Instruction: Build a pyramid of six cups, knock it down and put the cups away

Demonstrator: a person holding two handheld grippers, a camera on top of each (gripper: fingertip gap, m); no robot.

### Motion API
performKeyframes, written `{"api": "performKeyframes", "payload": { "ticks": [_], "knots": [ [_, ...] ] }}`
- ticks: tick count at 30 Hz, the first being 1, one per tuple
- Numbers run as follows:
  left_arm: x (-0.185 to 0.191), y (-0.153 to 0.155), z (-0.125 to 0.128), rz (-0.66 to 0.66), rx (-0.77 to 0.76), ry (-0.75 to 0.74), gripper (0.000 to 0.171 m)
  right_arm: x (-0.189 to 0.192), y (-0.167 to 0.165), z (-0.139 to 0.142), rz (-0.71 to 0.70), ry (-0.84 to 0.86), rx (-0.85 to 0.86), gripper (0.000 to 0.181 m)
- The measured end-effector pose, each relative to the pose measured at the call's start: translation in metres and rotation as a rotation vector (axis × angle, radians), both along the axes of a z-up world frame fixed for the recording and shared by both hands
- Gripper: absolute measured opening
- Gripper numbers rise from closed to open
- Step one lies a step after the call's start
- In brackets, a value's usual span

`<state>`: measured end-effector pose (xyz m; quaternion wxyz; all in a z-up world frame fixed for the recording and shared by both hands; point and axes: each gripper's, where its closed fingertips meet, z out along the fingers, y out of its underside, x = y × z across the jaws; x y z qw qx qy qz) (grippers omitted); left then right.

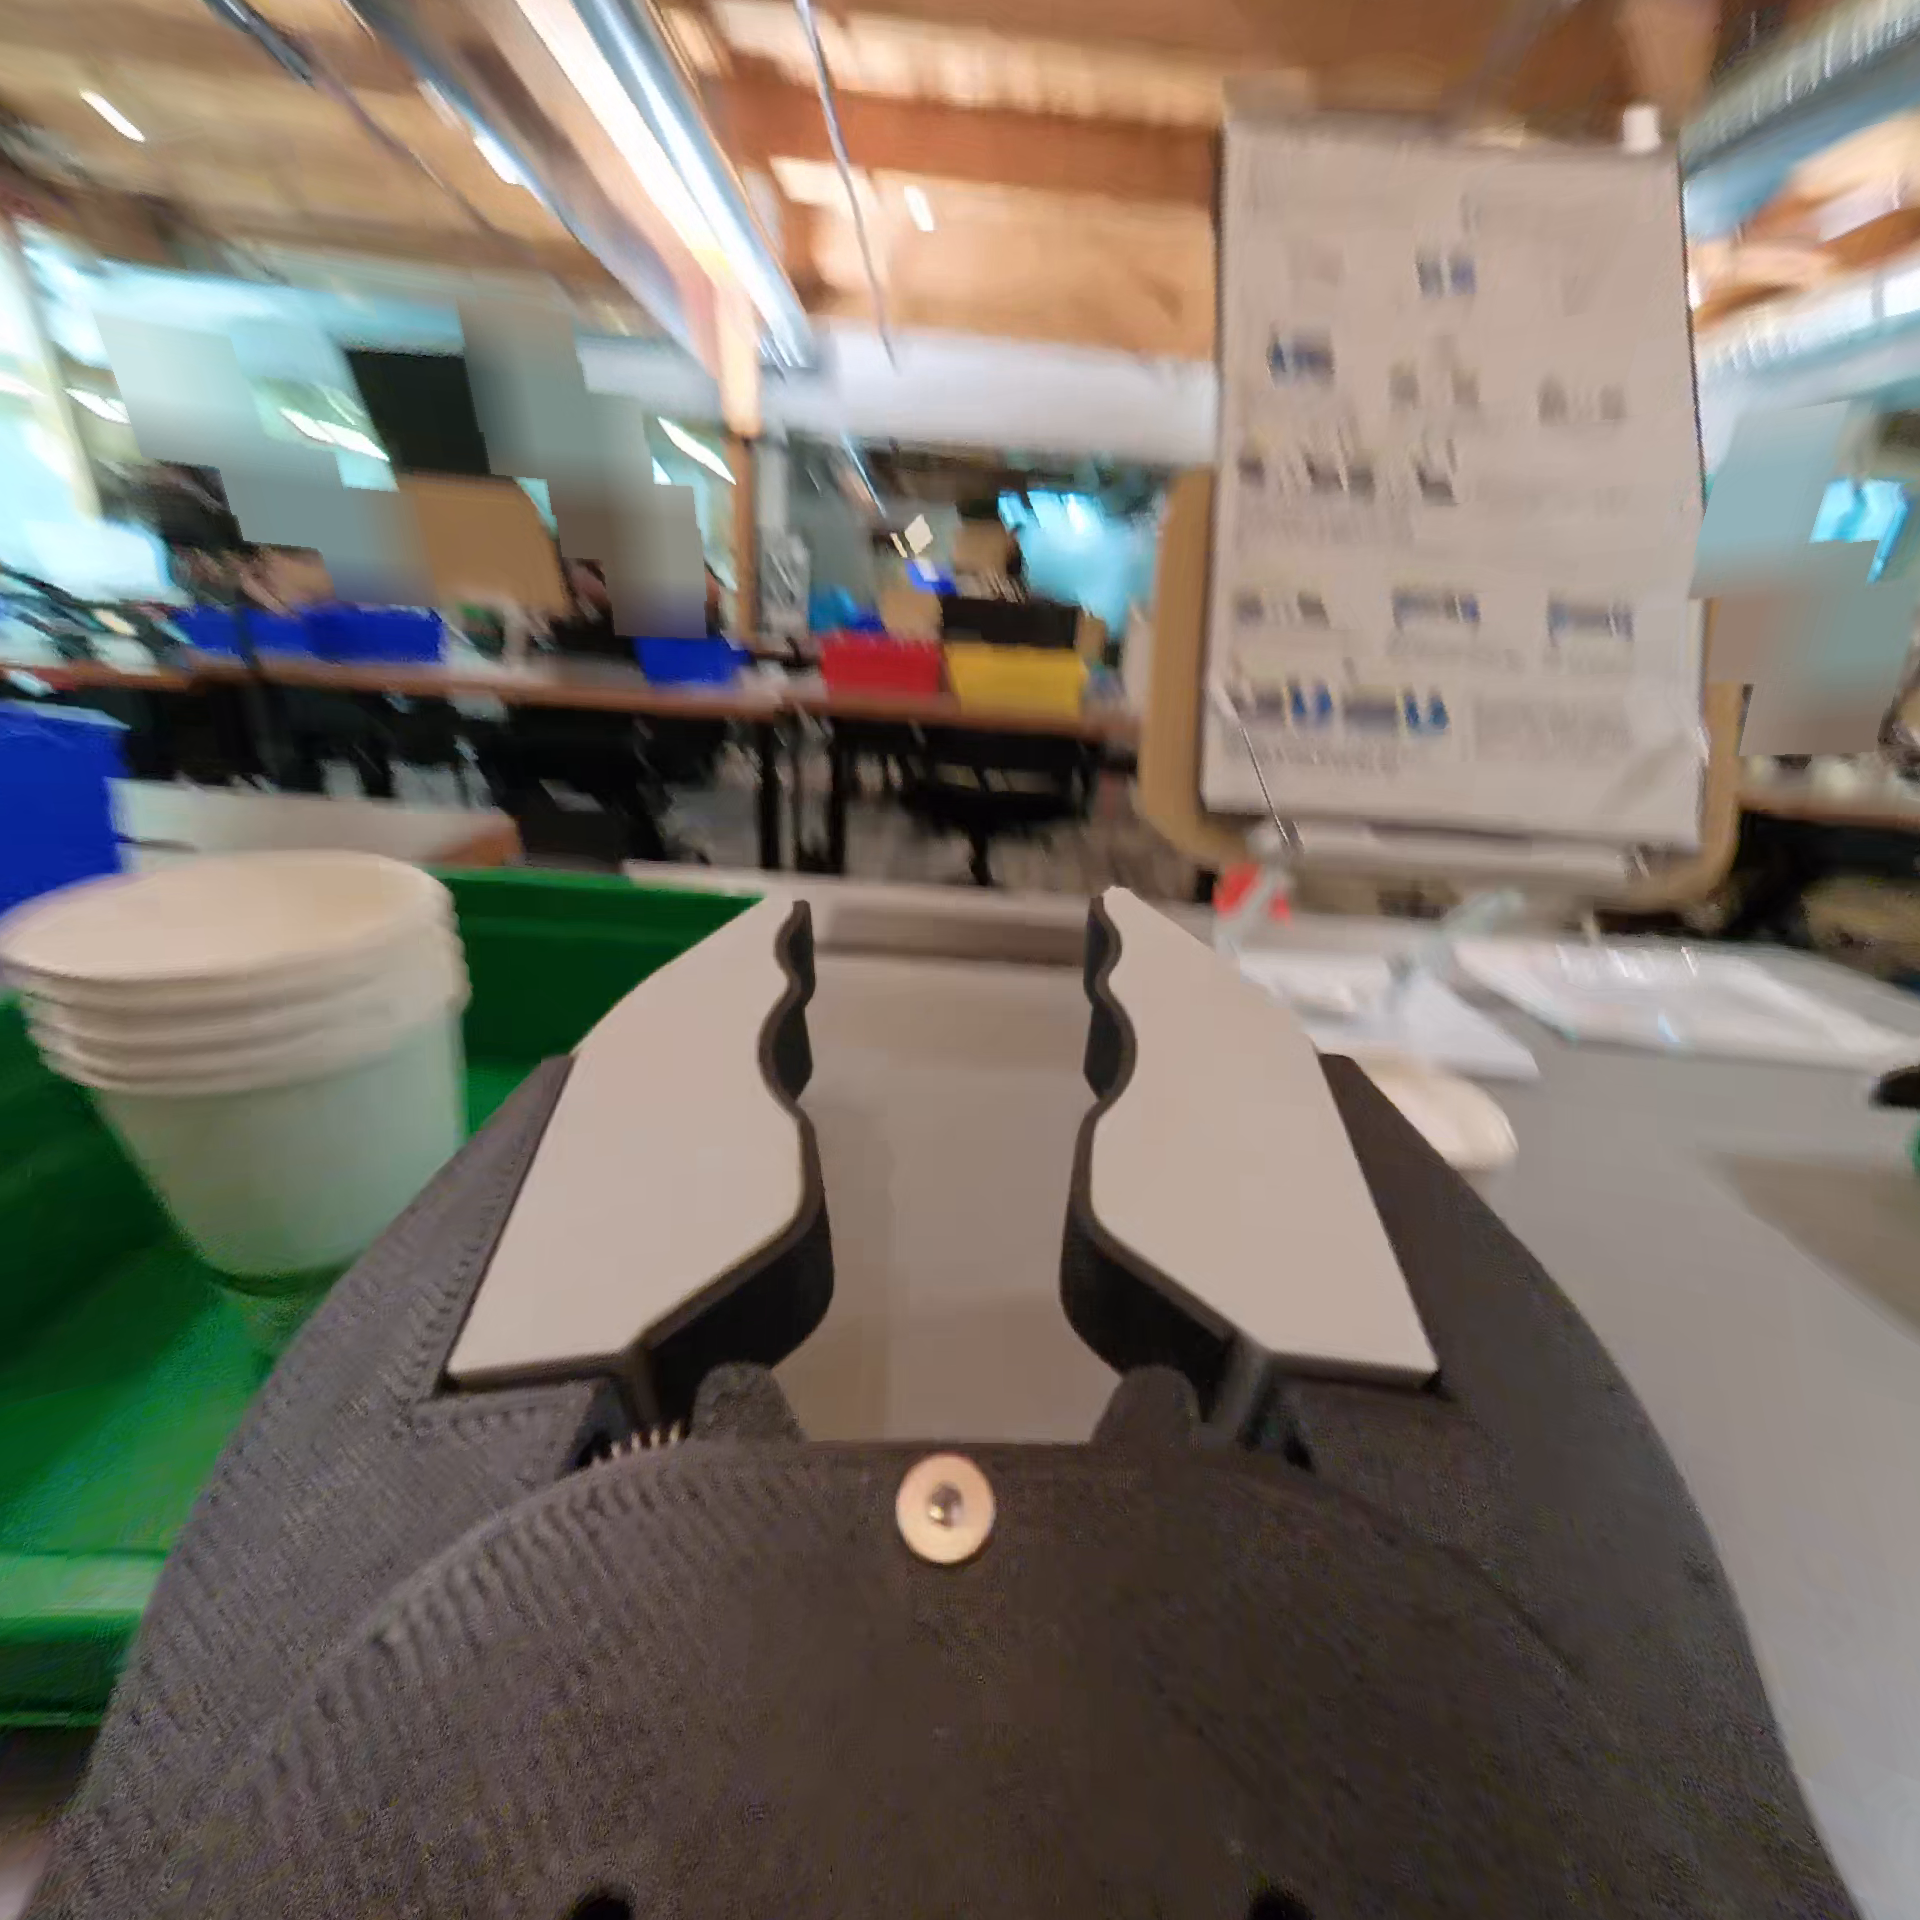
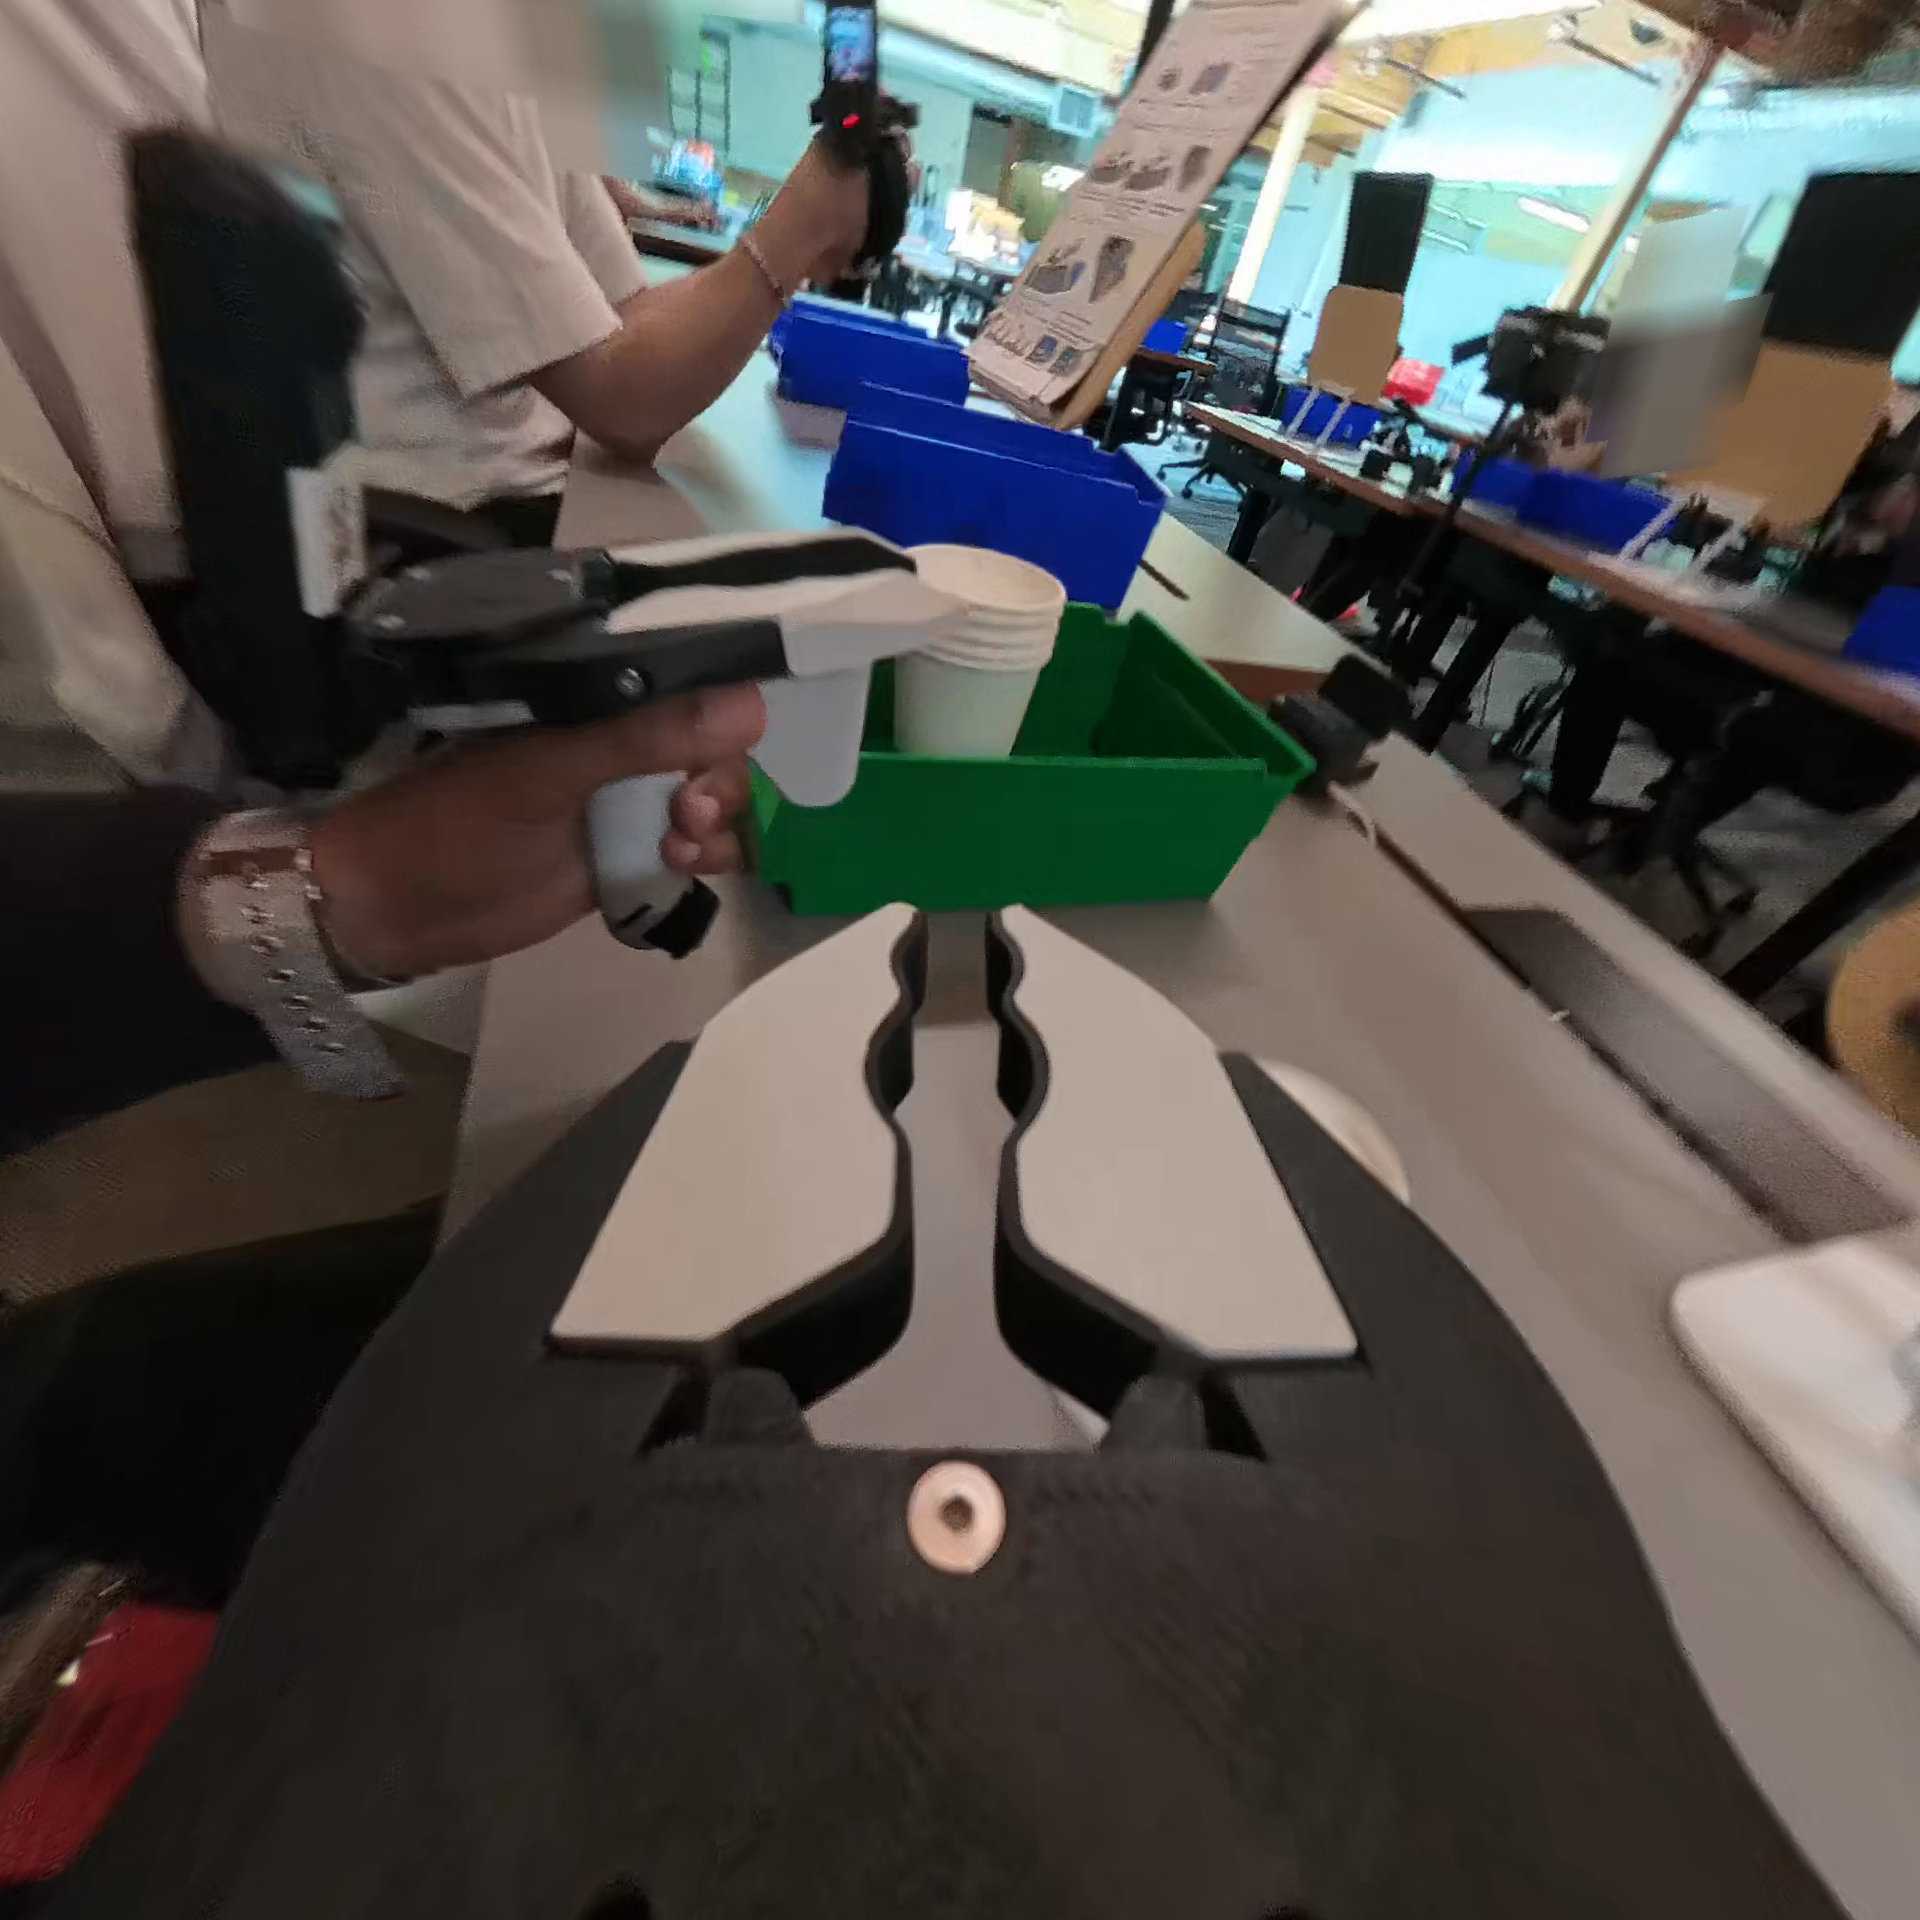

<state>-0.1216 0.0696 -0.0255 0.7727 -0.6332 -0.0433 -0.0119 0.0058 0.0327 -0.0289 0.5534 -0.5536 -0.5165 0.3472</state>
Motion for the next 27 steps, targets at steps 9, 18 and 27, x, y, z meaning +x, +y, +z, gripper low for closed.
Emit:
{"api": "performKeyframes", "payload": {
  "ticks": [9,18,27],
  "knots": [
    [-0.143,-0.033,-0.01,0.384,-0.066,-0.194,0.044,-0.2,0.029,0.029,0.155,-0.265,0.251,0.02],
    [-0.151,-0.018,-0.049,0.268,-0.167,-0.469,0.038,-0.285,0.067,-0.026,0.251,-0.515,0.396,0.019],
    [-0.164,-0.011,-0.05,0.275,-0.16,-0.513,0.038,-0.296,0.069,-0.041,0.323,-0.606,0.418,0.005]
  ]
}}
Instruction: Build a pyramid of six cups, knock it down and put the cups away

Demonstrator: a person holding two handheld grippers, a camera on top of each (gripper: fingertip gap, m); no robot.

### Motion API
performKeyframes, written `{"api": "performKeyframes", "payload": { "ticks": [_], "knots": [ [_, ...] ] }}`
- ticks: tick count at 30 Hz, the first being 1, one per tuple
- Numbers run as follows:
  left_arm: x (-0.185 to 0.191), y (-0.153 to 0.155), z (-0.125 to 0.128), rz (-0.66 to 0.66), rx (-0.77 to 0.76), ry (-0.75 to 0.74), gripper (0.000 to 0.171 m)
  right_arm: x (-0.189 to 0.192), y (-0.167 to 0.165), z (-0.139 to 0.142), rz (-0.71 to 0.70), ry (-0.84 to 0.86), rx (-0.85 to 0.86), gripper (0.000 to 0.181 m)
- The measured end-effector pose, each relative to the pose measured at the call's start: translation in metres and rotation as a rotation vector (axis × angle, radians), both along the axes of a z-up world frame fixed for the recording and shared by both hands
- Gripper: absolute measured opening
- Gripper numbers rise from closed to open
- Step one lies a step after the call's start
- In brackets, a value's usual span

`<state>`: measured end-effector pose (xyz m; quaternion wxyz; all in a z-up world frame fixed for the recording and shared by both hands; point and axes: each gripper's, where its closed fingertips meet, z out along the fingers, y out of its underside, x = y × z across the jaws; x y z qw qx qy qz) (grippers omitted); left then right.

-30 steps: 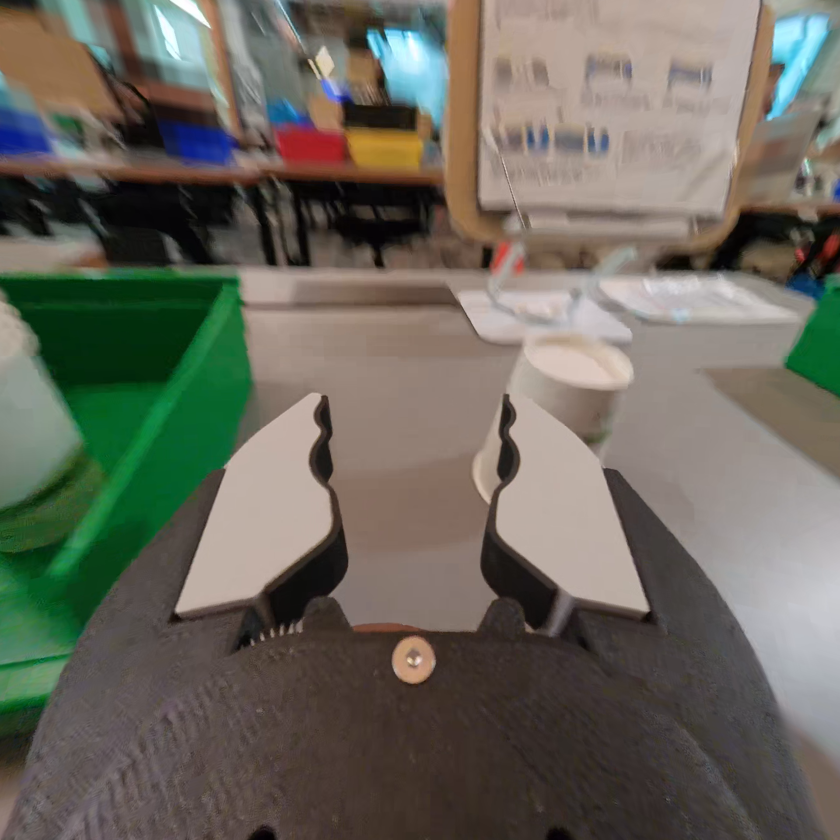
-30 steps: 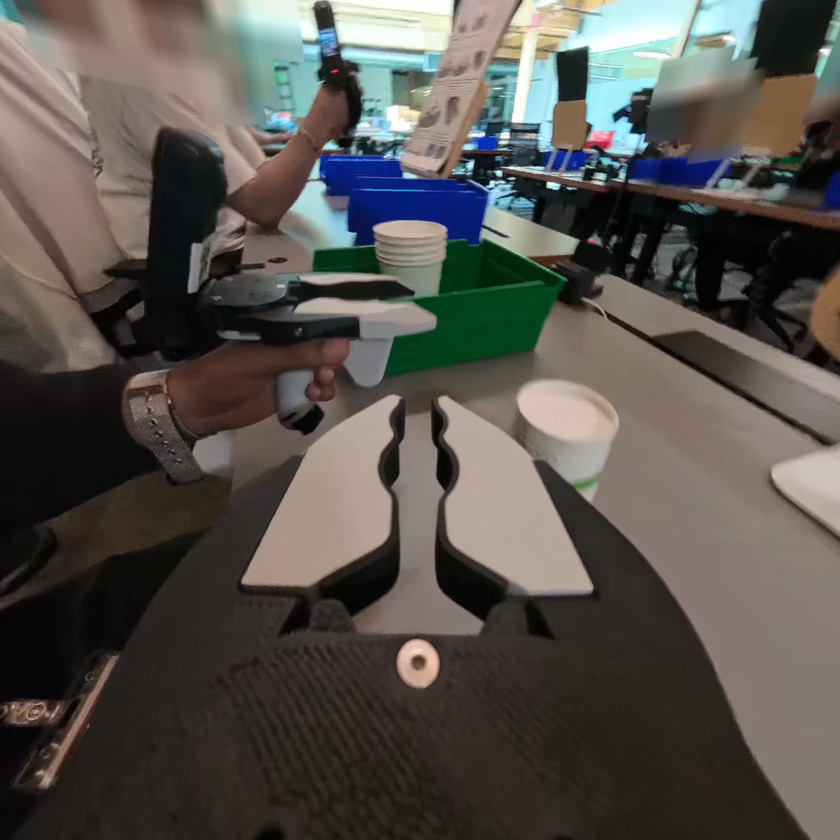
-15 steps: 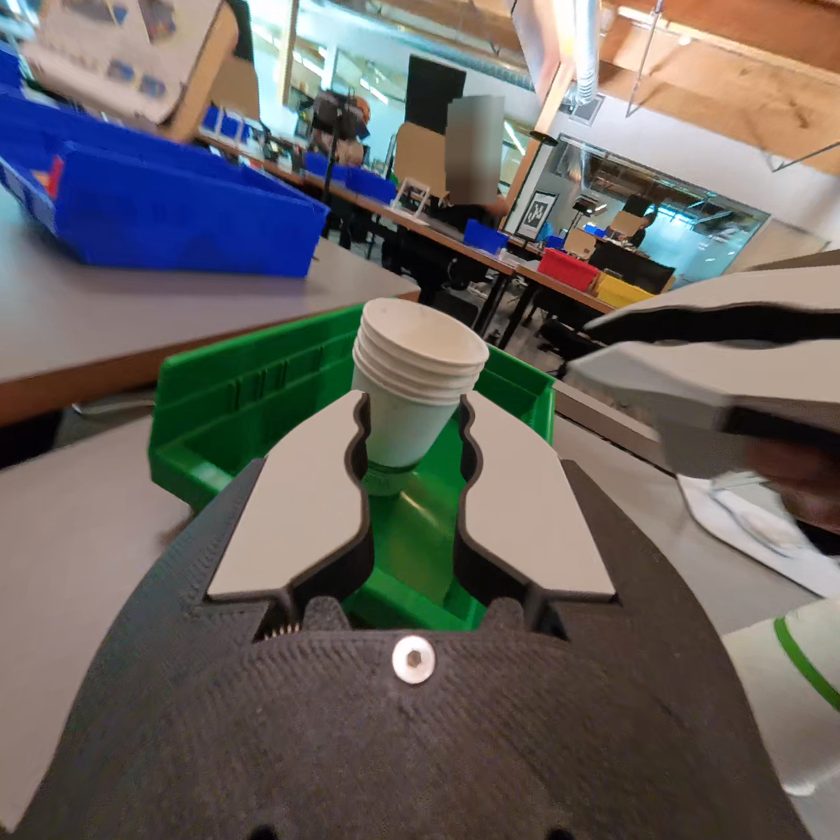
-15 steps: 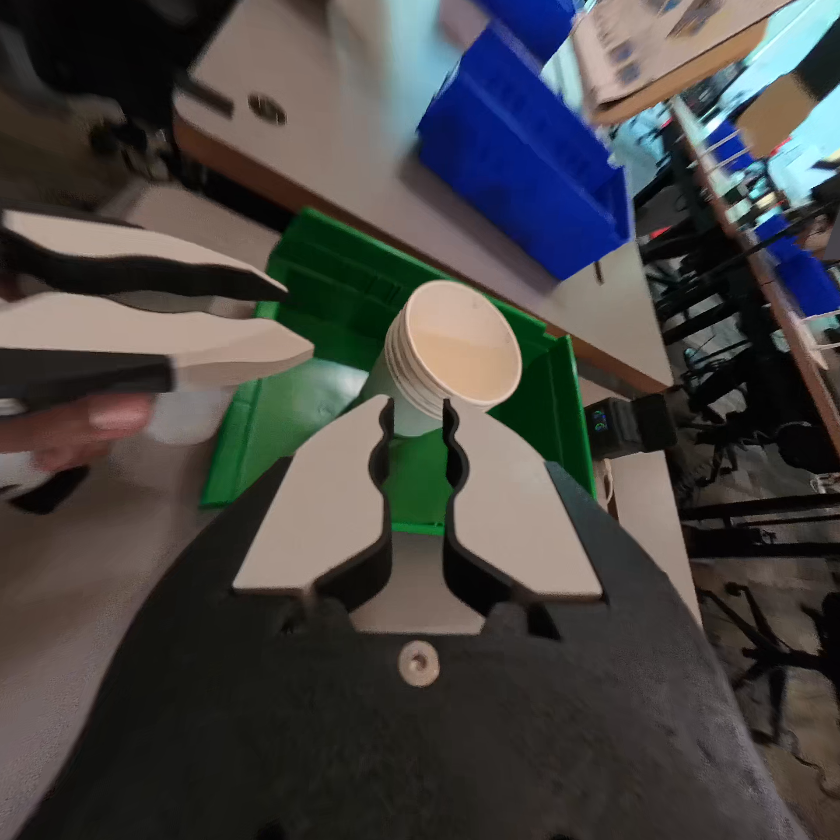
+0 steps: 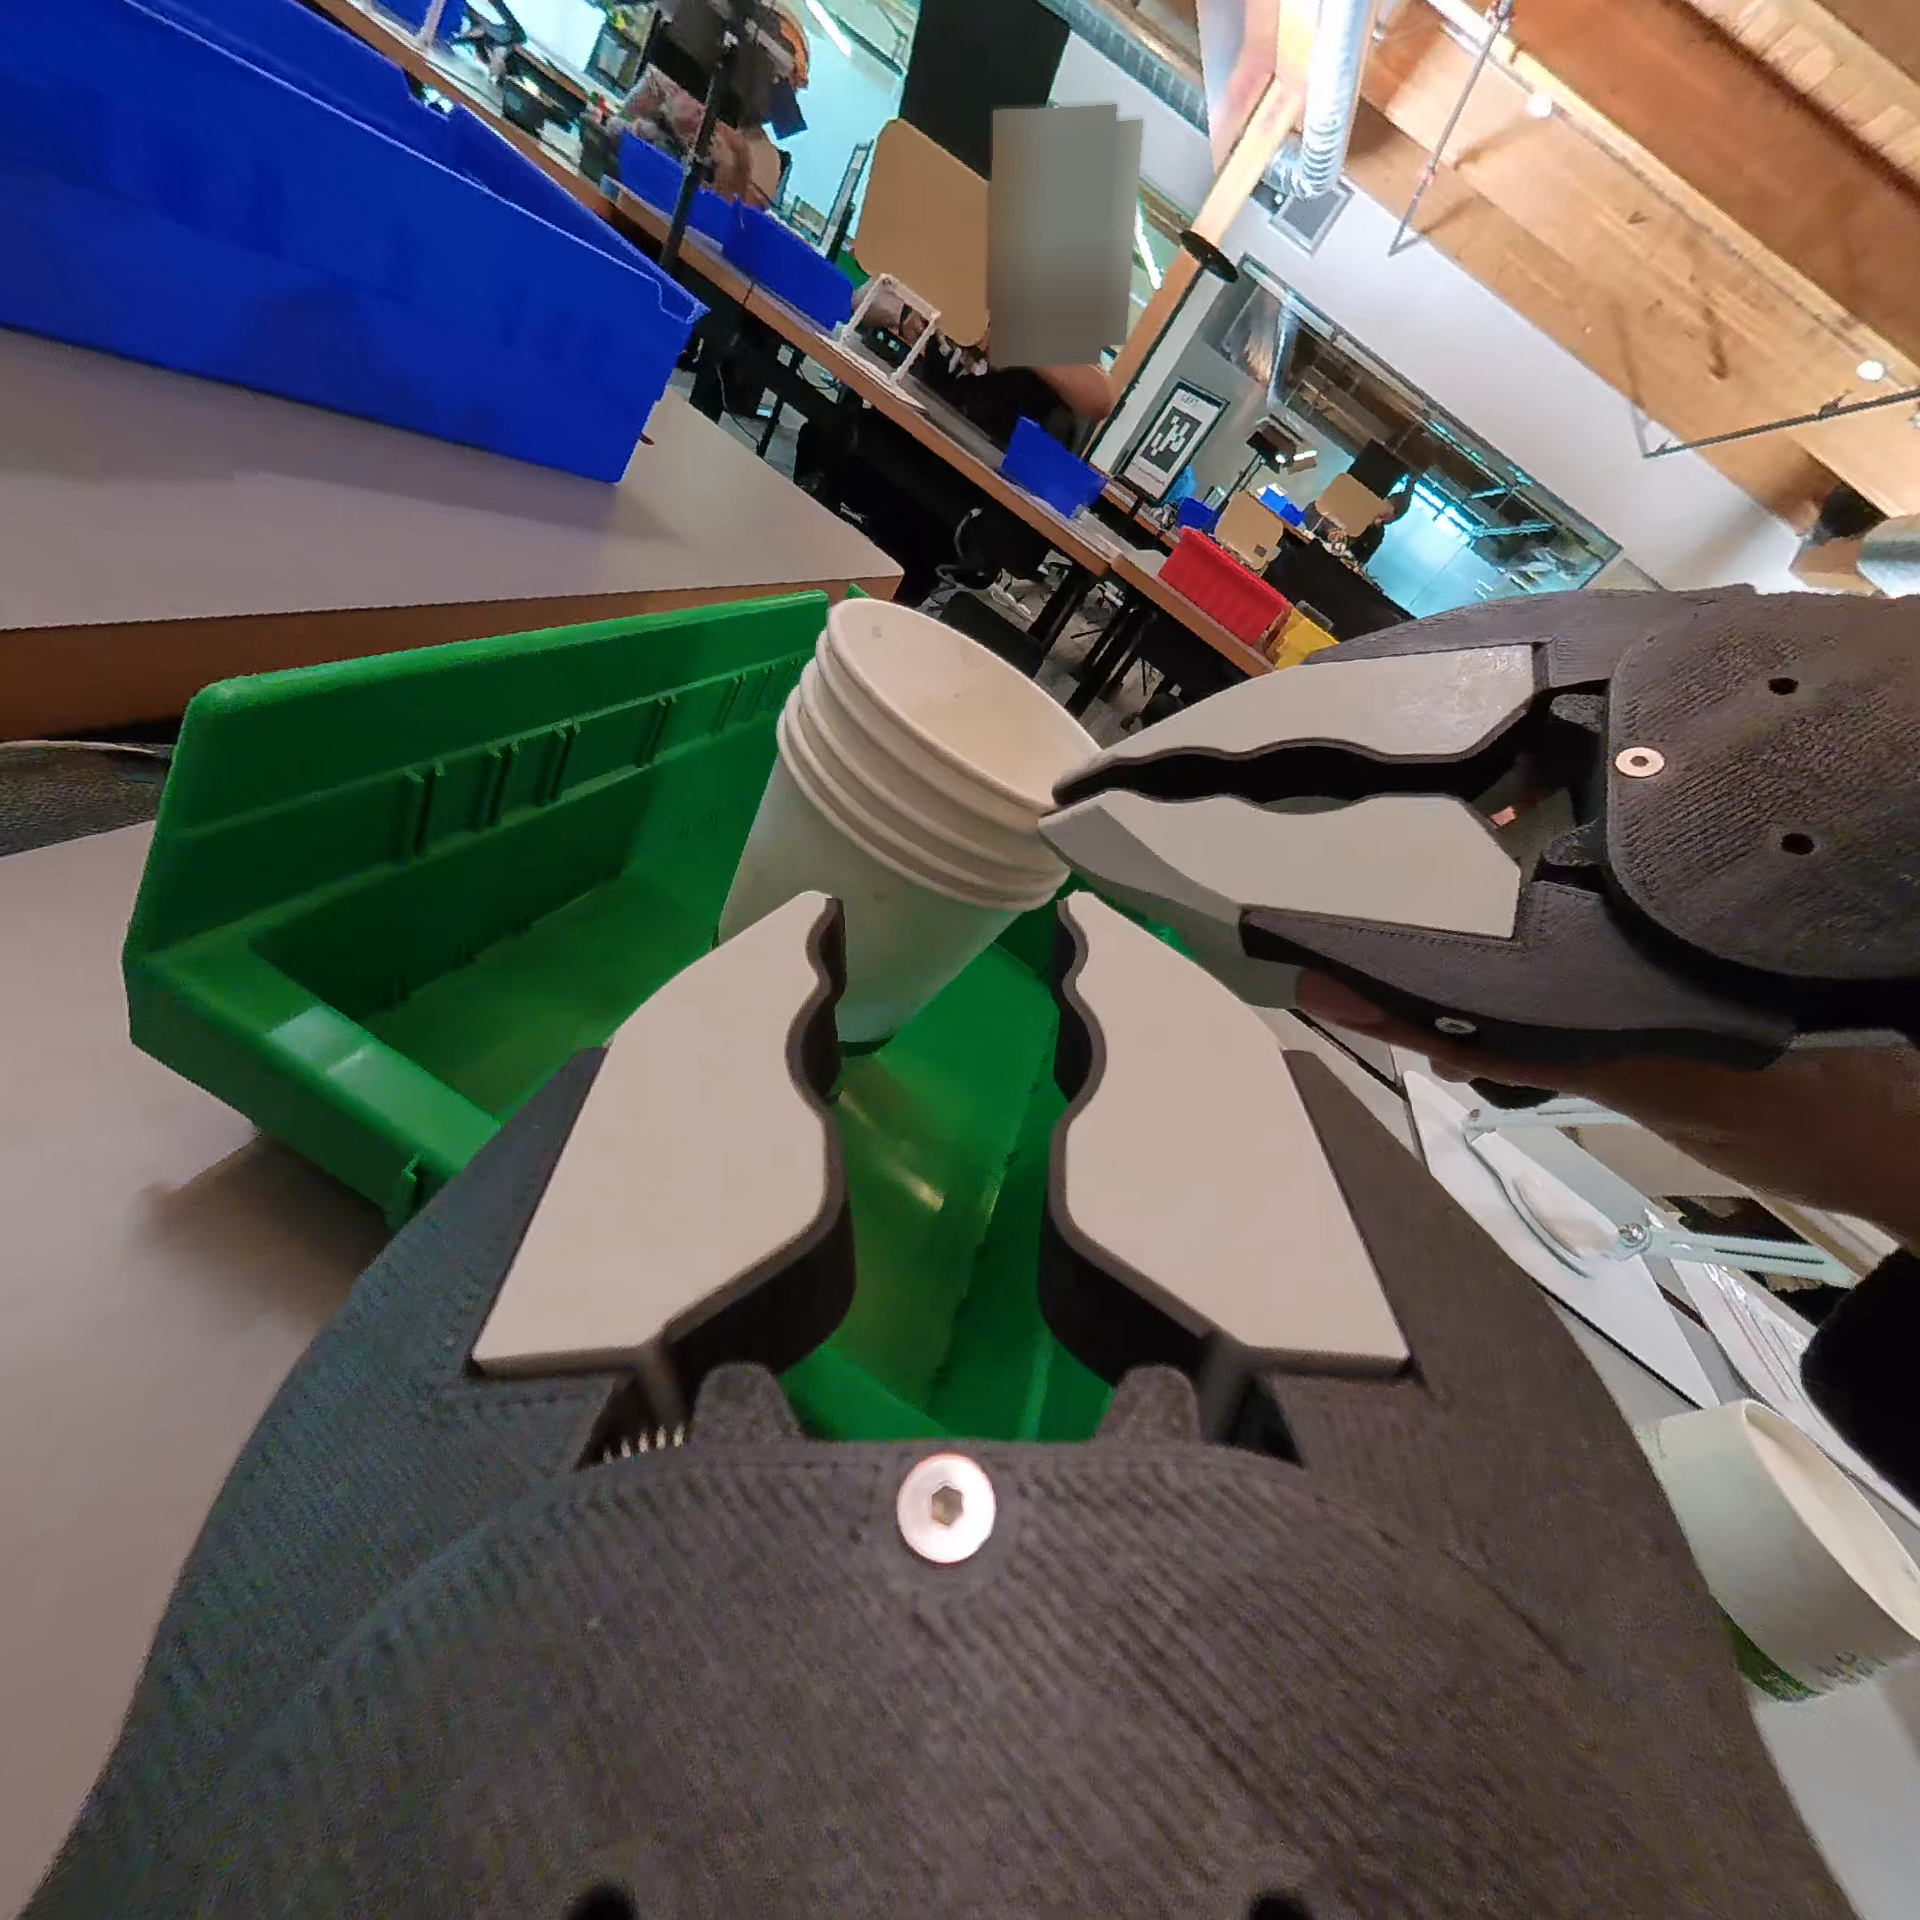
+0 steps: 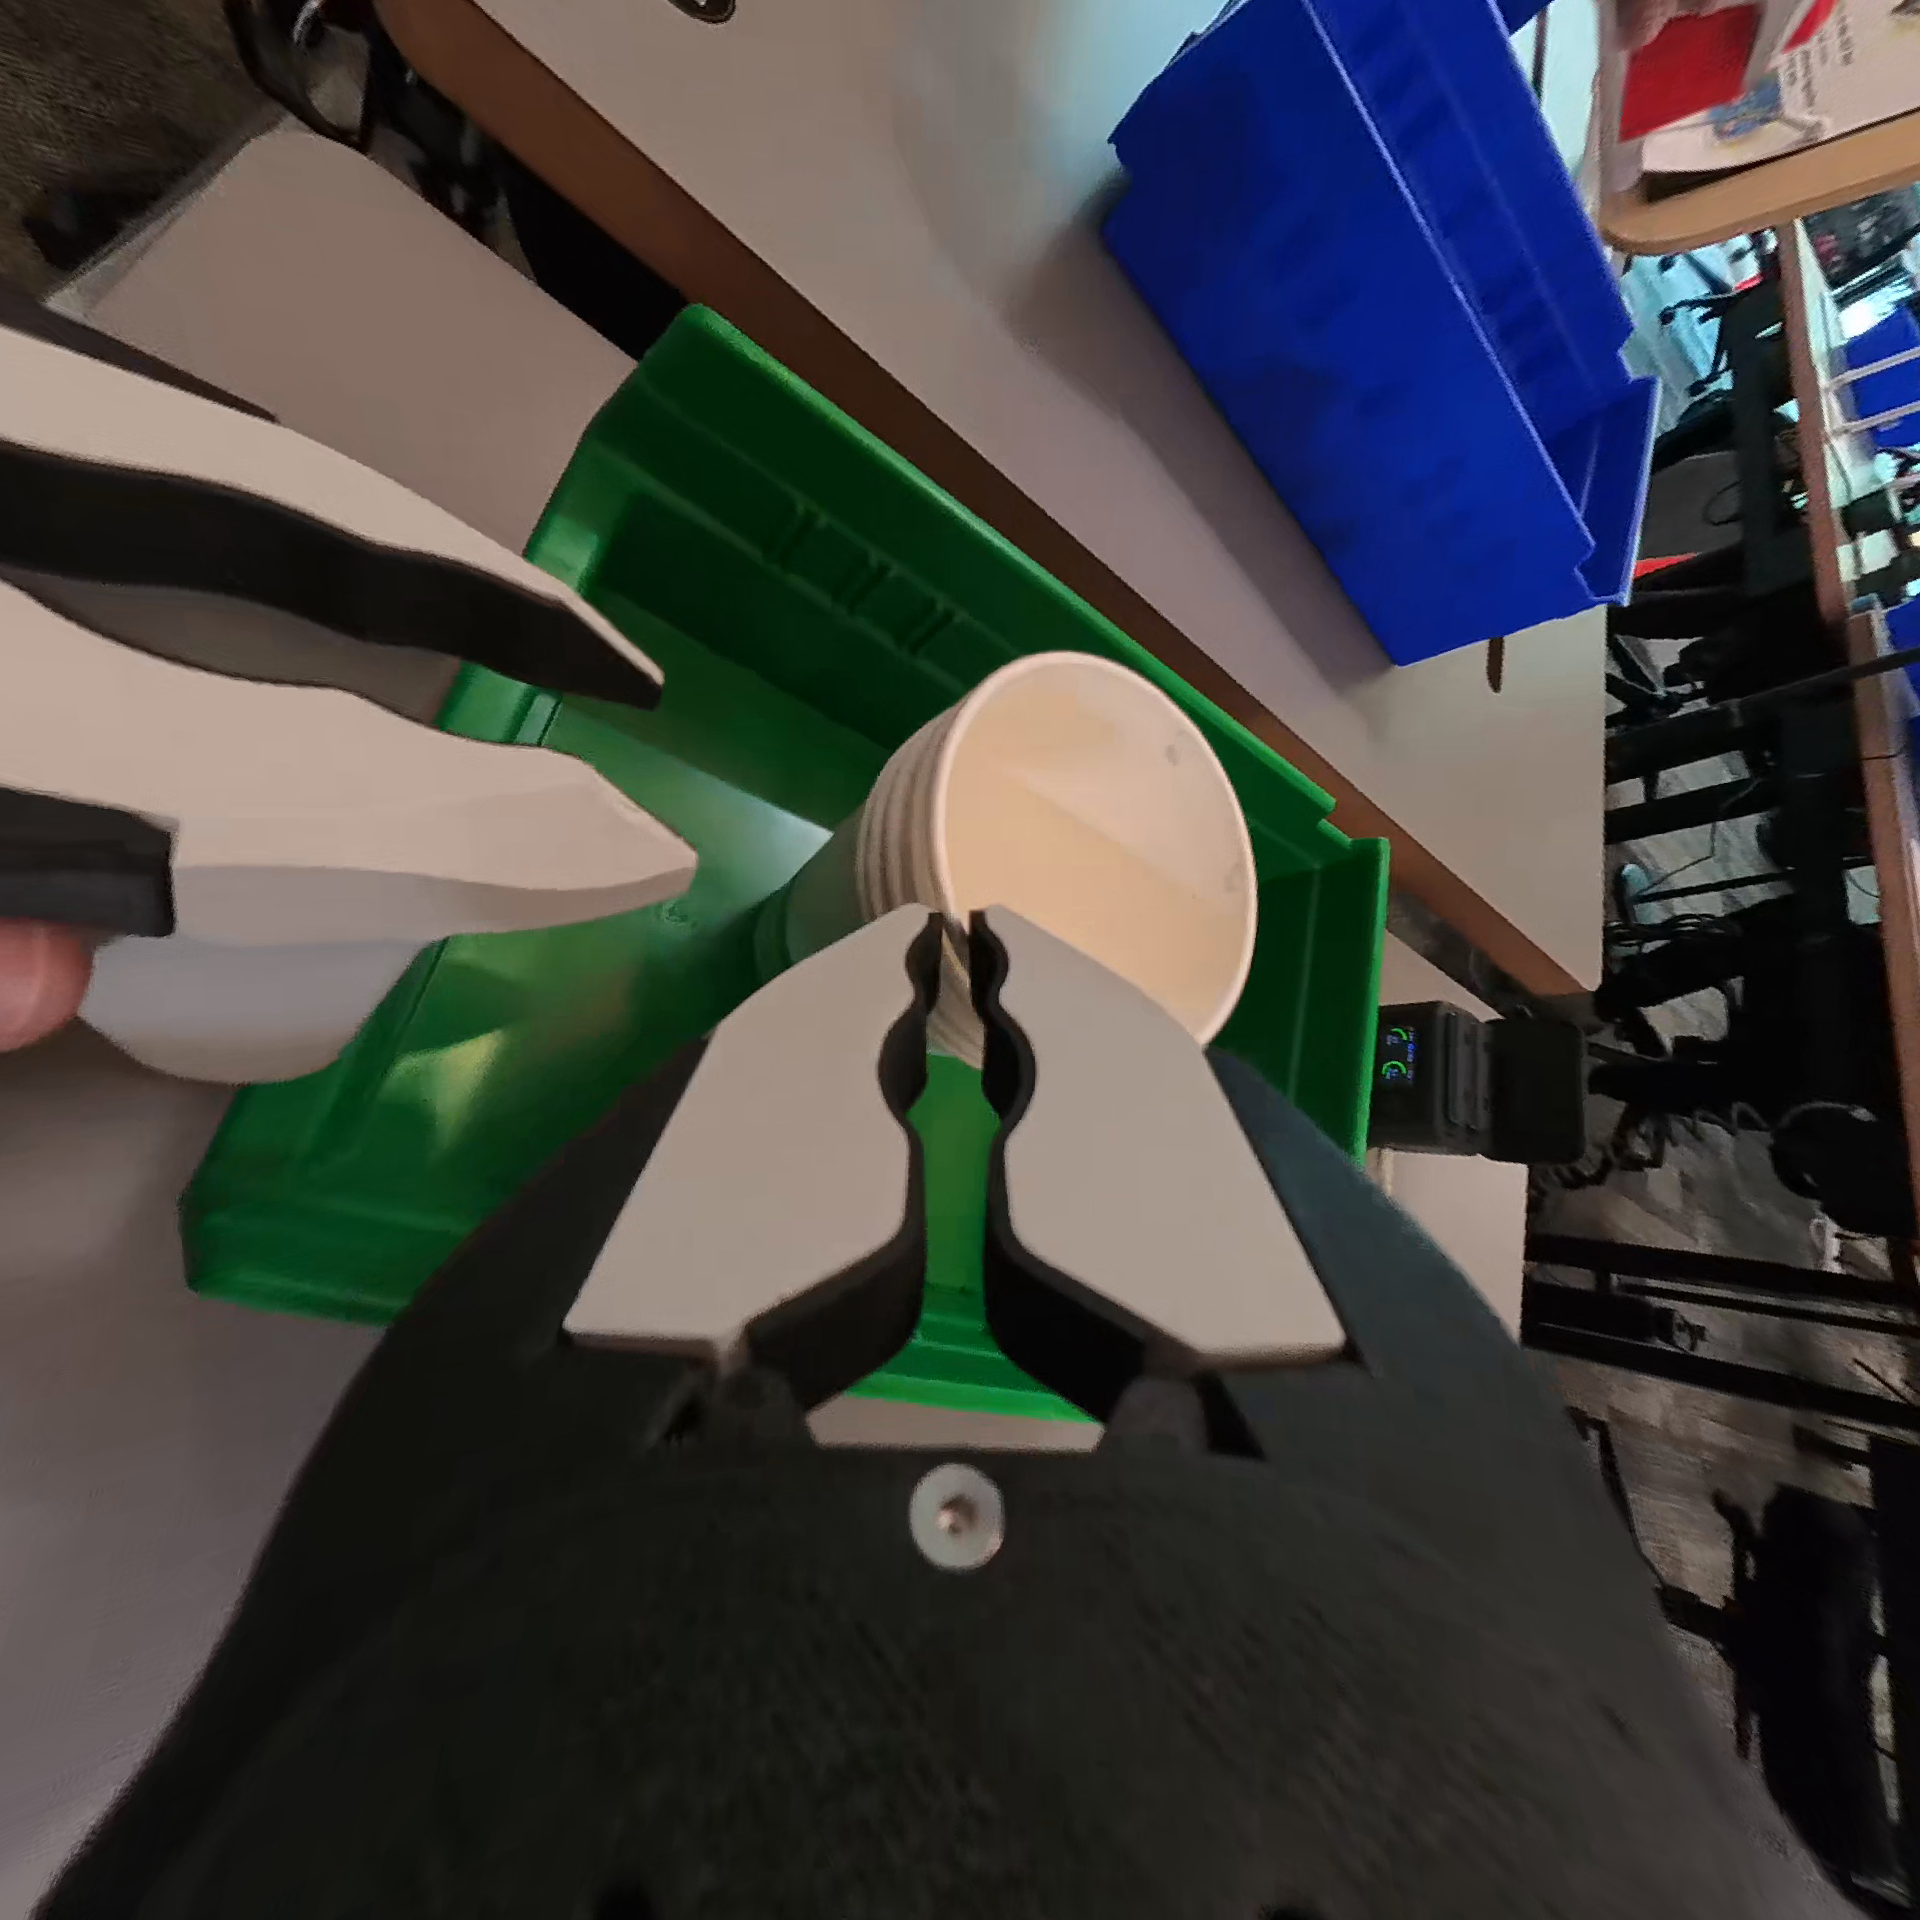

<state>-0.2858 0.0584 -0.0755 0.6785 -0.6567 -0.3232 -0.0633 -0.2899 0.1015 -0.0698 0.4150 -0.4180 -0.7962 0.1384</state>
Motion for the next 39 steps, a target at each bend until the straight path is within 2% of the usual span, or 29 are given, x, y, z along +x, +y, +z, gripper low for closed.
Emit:
{"api": "performKeyframes", "payload": {
  "ticks": [4,9,12,16,20,23,25,26,28,31,34,36,39],
  "knots": [
    [-0.002,-0.002,0.0,0.009,0.006,-0.001,0.038,-0.002,0.0,0.015,-0.007,0.074,-0.031,0.003],
    [0.008,0.003,0.004,-0.027,0.026,0.012,0.039,0.004,0.006,0.055,-0.012,0.245,-0.012,0.003],
    [0.016,0.007,0.006,-0.05,0.027,0.04,0.039,0.011,0.005,0.07,-0.012,0.267,-0.027,0.003],
    [0.024,0.008,0.012,-0.072,0.068,0.054,0.041,0.02,0.01,0.109,-0.034,0.408,0.044,0.003],
    [0.047,0.013,0.029,-0.179,0.172,0.091,0.056,0.038,0.013,0.154,-0.087,0.587,0.018,0.003],
    [0.073,0.018,0.041,-0.295,0.249,0.085,0.063,0.061,0.011,0.176,-0.131,0.703,-0.095,0.003],
    [0.088,0.021,0.046,-0.37,0.309,0.005,0.072,0.079,0.005,0.182,-0.148,0.76,-0.24,0.003],
    [0.094,0.022,0.048,-0.408,0.346,-0.071,0.079,0.088,0.001,0.183,-0.149,0.787,-0.328,0.003],
    [0.111,0.019,0.062,-0.533,0.477,-0.237,0.081,0.108,-0.009,0.181,-0.151,0.829,-0.476,0.003],
    [0.11,0.012,0.076,-0.594,0.637,-0.411,0.083,0.131,-0.027,0.17,-0.129,0.87,-0.503,0.003],
    [0.104,0.003,0.087,-0.557,0.712,-0.426,0.082,0.144,-0.043,0.158,-0.115,0.879,-0.509,0.003],
    [0.102,0.0,0.092,-0.549,0.737,-0.438,0.09,0.149,-0.05,0.153,-0.114,0.886,-0.535,0.003],
    [0.1,-0.002,0.093,-0.55,0.761,-0.416,0.088,0.157,-0.056,0.147,-0.118,0.871,-0.584,0.003]
  ]
}}
